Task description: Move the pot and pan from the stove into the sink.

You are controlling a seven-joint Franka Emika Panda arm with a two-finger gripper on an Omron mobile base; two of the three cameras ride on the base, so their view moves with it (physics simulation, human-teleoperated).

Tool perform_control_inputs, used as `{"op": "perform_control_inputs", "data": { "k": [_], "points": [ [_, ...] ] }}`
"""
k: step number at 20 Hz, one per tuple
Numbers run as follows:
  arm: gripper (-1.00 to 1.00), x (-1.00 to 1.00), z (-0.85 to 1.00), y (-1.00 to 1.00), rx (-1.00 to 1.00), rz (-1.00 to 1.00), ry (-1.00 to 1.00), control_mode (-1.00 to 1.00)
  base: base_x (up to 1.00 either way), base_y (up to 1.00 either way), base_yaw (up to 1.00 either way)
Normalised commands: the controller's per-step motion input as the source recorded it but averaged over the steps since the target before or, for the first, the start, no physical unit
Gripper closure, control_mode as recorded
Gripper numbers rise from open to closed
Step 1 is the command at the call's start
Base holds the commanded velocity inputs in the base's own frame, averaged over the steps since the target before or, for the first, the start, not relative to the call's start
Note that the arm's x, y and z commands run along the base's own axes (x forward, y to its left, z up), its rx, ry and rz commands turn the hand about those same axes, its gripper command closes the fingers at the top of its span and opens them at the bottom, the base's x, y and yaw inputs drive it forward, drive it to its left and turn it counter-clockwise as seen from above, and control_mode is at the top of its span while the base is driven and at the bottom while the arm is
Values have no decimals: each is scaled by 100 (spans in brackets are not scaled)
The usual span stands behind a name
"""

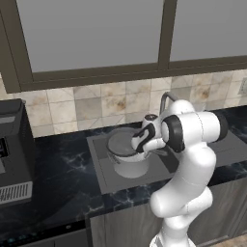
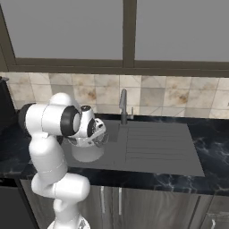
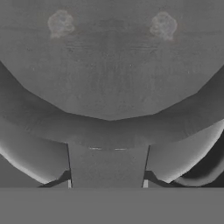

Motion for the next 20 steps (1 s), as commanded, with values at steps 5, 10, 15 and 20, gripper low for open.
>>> {"op": "perform_control_inputs", "data": {
  "k": [5,10,15,20],
  "points": [
    [100,21,-29,5,-2,0,-3,-100,0,0,0],
    [-100,0,-1,0,0,0,0,-100,0,0,0],
    [-100,0,24,0,1,0,-2,-100,0,0,0],
    [-100,-6,79,0,3,0,-7,-100,0,0,0]
  ]
}}
